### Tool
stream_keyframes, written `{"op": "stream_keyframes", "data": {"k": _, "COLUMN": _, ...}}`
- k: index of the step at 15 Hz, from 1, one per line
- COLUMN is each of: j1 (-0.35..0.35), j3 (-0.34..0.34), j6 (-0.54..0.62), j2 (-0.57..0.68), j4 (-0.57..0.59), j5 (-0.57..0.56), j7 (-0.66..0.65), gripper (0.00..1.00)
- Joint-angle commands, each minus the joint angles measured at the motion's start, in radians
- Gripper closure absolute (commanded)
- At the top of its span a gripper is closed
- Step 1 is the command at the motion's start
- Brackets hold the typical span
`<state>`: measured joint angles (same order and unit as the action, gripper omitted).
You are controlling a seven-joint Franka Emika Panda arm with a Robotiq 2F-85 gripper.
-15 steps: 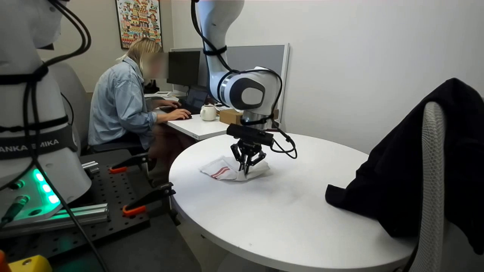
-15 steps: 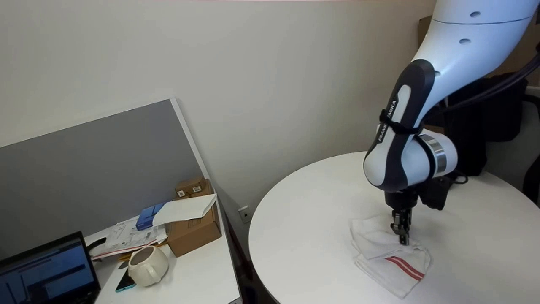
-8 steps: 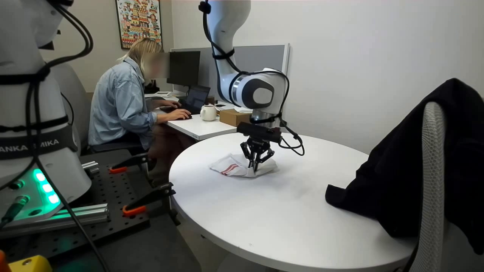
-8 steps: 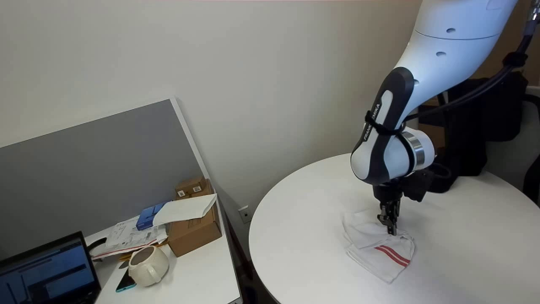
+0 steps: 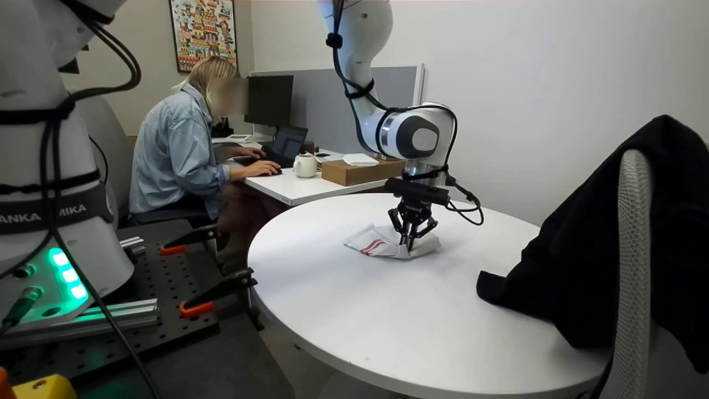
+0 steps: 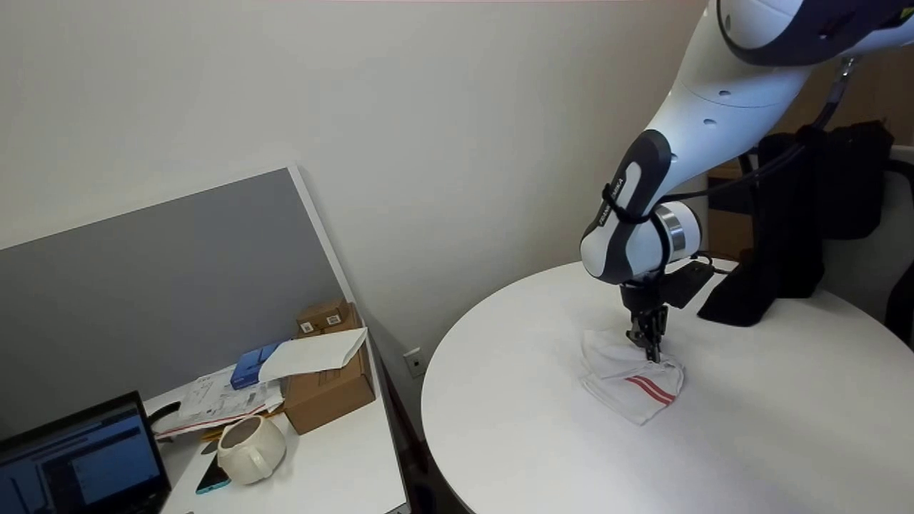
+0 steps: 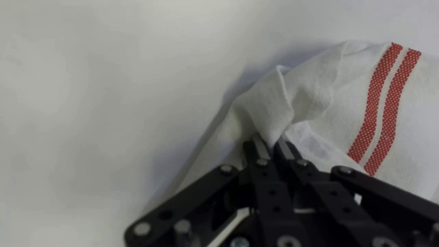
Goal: Use the white and red towel to wipe the table
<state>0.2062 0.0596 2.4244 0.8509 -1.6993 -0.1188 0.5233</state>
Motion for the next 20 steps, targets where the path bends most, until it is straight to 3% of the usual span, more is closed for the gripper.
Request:
{"op": "stream_keyframes", "data": {"k": 1, "j1": -0.018, "j3": -0.024, "j6": -0.063, "j2": 0.184, "j4": 0.235, "j5": 0.003, "j7": -0.045, "gripper": 0.97}}
{"op": "stream_keyframes", "data": {"k": 4, "j1": -0.016, "j3": 0.005, "j6": -0.086, "j2": 0.227, "j4": 0.338, "j5": 0.006, "j7": -0.013, "gripper": 0.97}}
{"op": "stream_keyframes", "data": {"k": 7, "j1": -0.020, "j3": 0.046, "j6": -0.025, "j2": 0.187, "j4": 0.286, "j5": -0.004, "j7": 0.051, "gripper": 0.97}}
{"op": "stream_keyframes", "data": {"k": 13, "j1": -0.066, "j3": 0.104, "j6": 0.144, "j2": 0.091, "j4": 0.053, "j5": -0.059, "j7": 0.216, "gripper": 0.98}}
{"op": "stream_keyframes", "data": {"k": 20, "j1": -0.043, "j3": 0.114, "j6": 0.166, "j2": -0.054, "j4": -0.245, "j5": -0.069, "j7": 0.376, "gripper": 0.98}}
